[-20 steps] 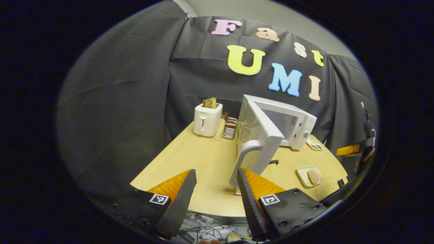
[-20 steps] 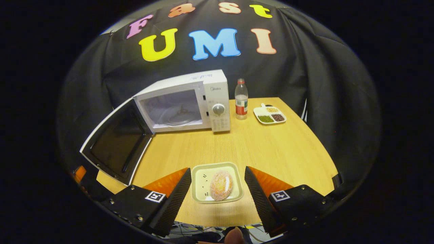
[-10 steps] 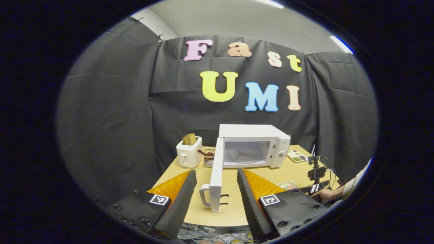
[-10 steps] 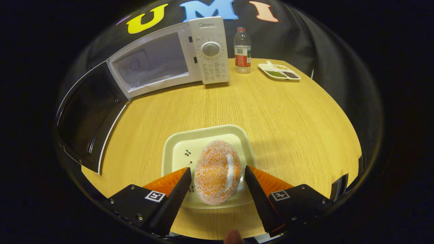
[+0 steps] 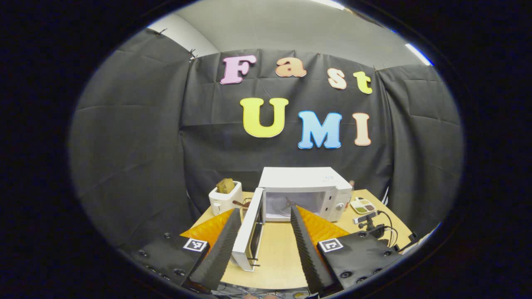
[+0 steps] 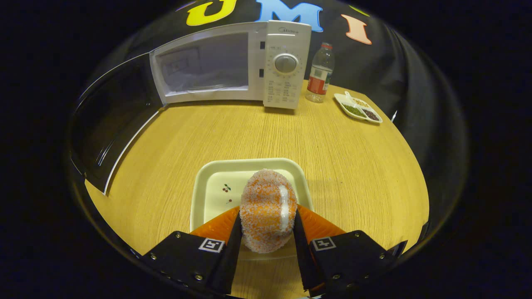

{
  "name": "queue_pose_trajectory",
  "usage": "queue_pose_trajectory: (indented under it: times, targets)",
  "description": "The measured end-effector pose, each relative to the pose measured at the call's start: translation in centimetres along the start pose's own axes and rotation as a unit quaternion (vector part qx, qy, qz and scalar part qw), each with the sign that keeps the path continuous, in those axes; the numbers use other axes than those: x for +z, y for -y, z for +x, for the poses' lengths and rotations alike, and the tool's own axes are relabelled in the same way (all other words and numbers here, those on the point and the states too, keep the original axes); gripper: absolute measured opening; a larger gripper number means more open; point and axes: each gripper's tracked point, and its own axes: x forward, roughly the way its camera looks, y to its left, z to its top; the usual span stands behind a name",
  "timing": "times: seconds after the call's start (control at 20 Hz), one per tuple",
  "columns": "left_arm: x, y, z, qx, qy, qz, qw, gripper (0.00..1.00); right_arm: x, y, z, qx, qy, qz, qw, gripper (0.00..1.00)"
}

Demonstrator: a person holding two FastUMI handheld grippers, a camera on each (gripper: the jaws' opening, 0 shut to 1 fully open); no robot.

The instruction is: Open the microwave oven with the left hand, put the food in, and close the microwave oven.

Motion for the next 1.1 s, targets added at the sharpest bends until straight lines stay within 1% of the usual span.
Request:
queue_pose_trajectory:
  times: [0.1,0.15,0.25,0.35,0.45,0.6,0.65,0.75,0.8,0.85,1.0,1.05,1.1]
  targets:
    - [1.0,0.2,0.2,0.011,0.005,0.000,1.000,0.77,2.9,-1.5,-0.1,0.026,0.024,-0.001,0.999,0.61]
    - [1.4,0.2,0.4,0.016,0.008,-0.003,1.000,0.77,4.5,-2.6,-0.1,0.047,0.031,0.012,0.998,0.61]
    - [2.0,-0.2,0.2,0.028,0.011,-0.012,0.999,0.77,7.9,-5.7,0.3,0.098,0.029,0.084,0.991,0.61]
    - [2.0,-0.8,0.0,0.043,0.011,-0.023,0.999,0.77,11.5,-7.8,1.6,0.129,0.028,0.149,0.980,0.61]
    - [2.3,-1.8,-0.1,0.058,0.010,-0.034,0.998,0.77,14.7,-9.6,3.2,0.141,0.032,0.190,0.971,0.61]
    - [2.4,-4.0,-0.6,0.088,0.010,-0.043,0.995,0.77,19.0,-12.8,5.3,0.172,0.033,0.259,0.950,0.62]
    - [2.1,-4.4,-0.9,0.097,0.010,-0.043,0.994,0.77,20.2,-13.6,6.0,0.175,0.036,0.270,0.946,0.61]
    - [2.2,-5.3,-1.5,0.109,0.010,-0.046,0.993,0.77,22.6,-15.4,6.7,0.194,0.041,0.311,0.929,0.61]
    - [2.3,-5.7,-1.6,0.112,0.011,-0.050,0.992,0.77,23.6,-16.1,7.3,0.197,0.045,0.331,0.922,0.61]
    - [2.3,-6.1,-1.6,0.115,0.011,-0.055,0.992,0.82,24.3,-16.5,7.8,0.199,0.047,0.346,0.916,0.61]
    - [2.3,-7.2,-1.7,0.121,0.006,-0.064,0.991,0.82,26.8,-17.9,9.3,0.208,0.062,0.387,0.896,0.61]
    - [1.8,-7.2,-1.7,0.121,-0.001,-0.065,0.991,0.82,27.2,-18.3,9.7,0.208,0.063,0.399,0.891,0.61]
    - [1.3,-7.3,-1.8,0.120,-0.008,-0.064,0.991,0.82,27.9,-18.3,10.8,0.196,0.076,0.413,0.886,0.61]
